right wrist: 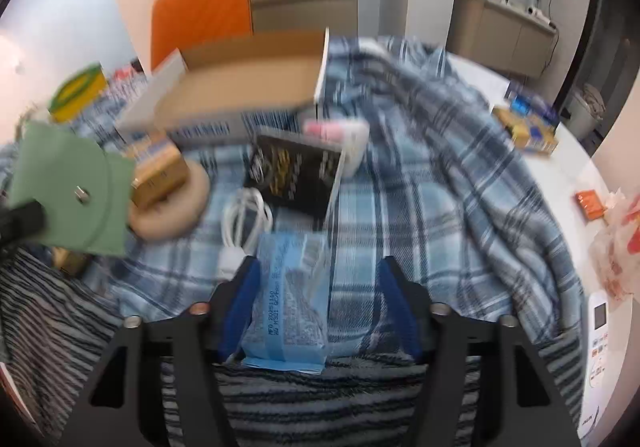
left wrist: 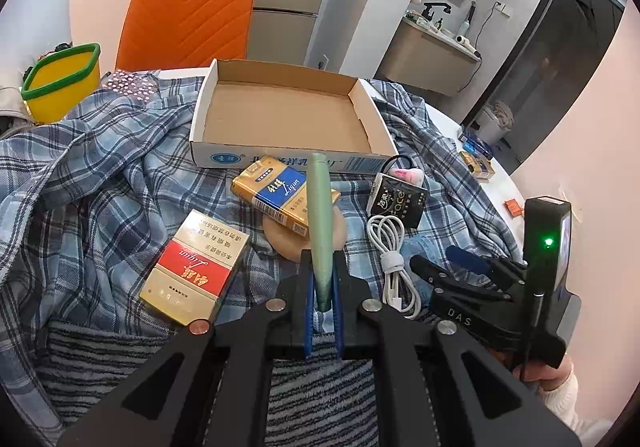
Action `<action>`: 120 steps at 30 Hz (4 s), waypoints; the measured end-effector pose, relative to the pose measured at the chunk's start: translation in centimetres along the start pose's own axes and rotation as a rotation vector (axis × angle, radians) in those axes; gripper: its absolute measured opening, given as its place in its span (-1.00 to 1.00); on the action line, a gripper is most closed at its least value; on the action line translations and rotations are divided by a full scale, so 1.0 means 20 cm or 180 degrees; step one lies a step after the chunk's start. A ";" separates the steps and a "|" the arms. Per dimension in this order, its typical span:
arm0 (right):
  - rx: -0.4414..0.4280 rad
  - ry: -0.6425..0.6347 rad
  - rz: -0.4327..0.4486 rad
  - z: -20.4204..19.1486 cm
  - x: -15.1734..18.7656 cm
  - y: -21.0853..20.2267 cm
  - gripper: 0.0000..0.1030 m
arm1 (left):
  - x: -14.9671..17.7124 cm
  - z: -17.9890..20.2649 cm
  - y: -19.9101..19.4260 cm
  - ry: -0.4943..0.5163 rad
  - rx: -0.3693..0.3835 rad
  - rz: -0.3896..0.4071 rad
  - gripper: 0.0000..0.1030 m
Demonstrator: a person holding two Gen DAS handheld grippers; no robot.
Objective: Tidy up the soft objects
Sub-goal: 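Lower the blue packet into the cardboard box and open the right tool while the left tool carries the pouch, then lower the green pouch into the box and open the left tool, then withdraw both tools from the box back over the bed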
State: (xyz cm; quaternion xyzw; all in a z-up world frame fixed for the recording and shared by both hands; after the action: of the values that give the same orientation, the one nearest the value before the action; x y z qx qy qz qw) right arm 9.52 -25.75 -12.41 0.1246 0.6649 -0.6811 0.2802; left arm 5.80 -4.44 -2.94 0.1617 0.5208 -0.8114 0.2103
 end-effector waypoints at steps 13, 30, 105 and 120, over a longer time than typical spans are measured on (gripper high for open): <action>0.0001 -0.0100 0.0152 -0.02 0.00 -0.06 -0.46 | 0.01 0.03 0.00 0.0093 -0.0112 0.0033 -0.88; 0.0120 -0.0252 0.1069 -0.01 -0.30 -0.52 -0.46 | -0.22 0.16 -0.11 0.0328 -0.0293 0.0474 -0.88; -0.0010 0.0030 0.0971 0.20 -1.01 -0.18 0.15 | -0.77 0.14 0.13 0.0257 -0.0554 0.0670 0.29; 0.0282 -0.0092 0.1874 0.09 -0.78 -0.80 0.76 | -0.55 0.21 -0.35 0.0393 -0.0324 0.1727 0.99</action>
State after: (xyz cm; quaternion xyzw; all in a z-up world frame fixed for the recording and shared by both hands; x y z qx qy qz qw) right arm 13.89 -24.79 9.56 0.3145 0.5658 -0.6006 0.4694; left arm 11.48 -3.82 9.61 0.3335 0.5105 -0.6868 0.3955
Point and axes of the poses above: each gripper's, at about its wrist camera, not at the fingertips, and y roughly the way its jaws point, z to its right, x to its underside, the point moved 4 cm from there along y, roughly the way its jaws point, and after that the axes turned 14 degrees about -y, right-handed, at the moved point
